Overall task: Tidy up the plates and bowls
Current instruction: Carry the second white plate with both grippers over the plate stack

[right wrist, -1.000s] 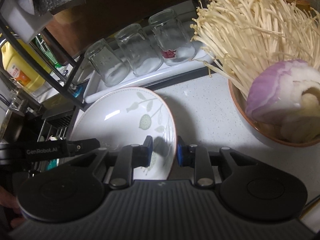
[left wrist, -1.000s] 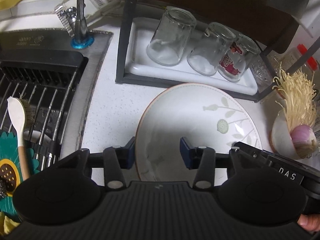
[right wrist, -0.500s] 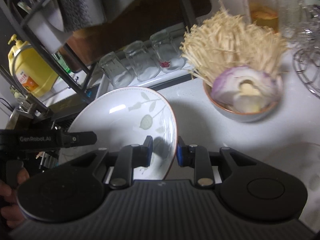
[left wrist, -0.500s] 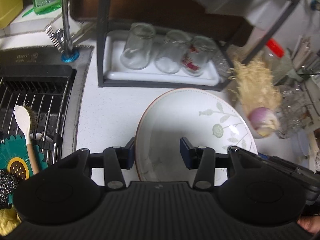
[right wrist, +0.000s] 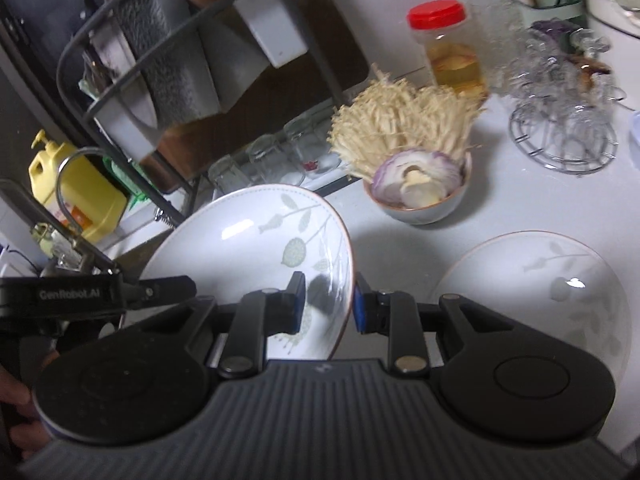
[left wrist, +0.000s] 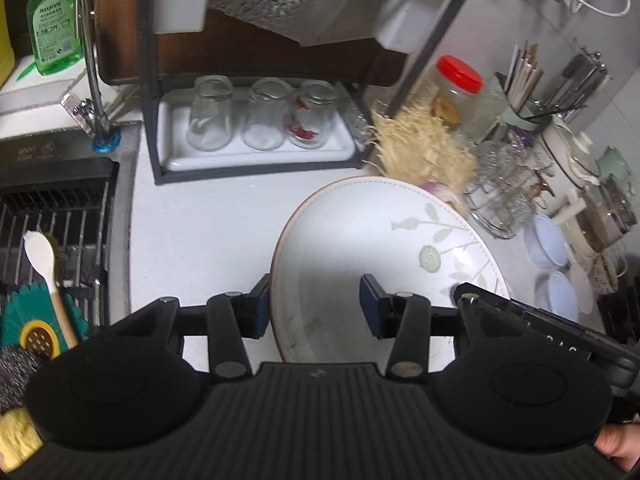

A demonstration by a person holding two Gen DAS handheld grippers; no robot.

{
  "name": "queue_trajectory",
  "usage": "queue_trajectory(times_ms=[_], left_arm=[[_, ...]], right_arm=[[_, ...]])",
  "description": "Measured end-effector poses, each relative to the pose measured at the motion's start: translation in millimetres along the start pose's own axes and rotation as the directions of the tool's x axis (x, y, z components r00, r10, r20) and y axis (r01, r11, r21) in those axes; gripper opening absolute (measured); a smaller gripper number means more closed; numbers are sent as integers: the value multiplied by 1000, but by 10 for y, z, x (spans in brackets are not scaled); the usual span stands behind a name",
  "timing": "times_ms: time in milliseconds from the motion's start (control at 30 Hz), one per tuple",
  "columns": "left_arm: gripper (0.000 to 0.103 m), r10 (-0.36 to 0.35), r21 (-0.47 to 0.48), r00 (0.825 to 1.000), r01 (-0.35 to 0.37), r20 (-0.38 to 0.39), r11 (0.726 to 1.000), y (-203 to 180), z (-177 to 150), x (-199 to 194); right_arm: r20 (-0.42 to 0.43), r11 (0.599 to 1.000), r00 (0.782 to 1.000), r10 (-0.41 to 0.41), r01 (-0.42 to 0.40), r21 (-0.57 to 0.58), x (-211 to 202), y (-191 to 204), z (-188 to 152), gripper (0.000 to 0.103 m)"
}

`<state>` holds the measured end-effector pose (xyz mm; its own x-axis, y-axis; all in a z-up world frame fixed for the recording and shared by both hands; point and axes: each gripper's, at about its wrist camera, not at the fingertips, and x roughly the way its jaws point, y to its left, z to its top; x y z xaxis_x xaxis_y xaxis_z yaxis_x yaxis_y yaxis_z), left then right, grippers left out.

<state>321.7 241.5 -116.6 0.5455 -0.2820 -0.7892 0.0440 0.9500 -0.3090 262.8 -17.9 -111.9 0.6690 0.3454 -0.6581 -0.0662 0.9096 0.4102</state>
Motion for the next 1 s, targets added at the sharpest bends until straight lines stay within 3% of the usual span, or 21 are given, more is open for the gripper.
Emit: queue_trajectory(times_ms=[267,500,700,1000], left_arm=[[51,-76,35,996,77,-39,996,-263,-75,-19],[51,-103,65,991,108,-82,992,-631,-131,152],[51,-89,101,988,102,-130,990,-952,-155,396],[51,-63,143,965,102,-255,985,-1255,-297,852]], right_arm=[[73,998,995,-68,67,11,-398,-115,-83,27],[89,992,989,-116,111,62,-554,-450,-152,27],[87,986,985,-151,143,87,-597,-734,-235,27],[47,970,979,-200,191,148,-559,-1125,-412,27]])
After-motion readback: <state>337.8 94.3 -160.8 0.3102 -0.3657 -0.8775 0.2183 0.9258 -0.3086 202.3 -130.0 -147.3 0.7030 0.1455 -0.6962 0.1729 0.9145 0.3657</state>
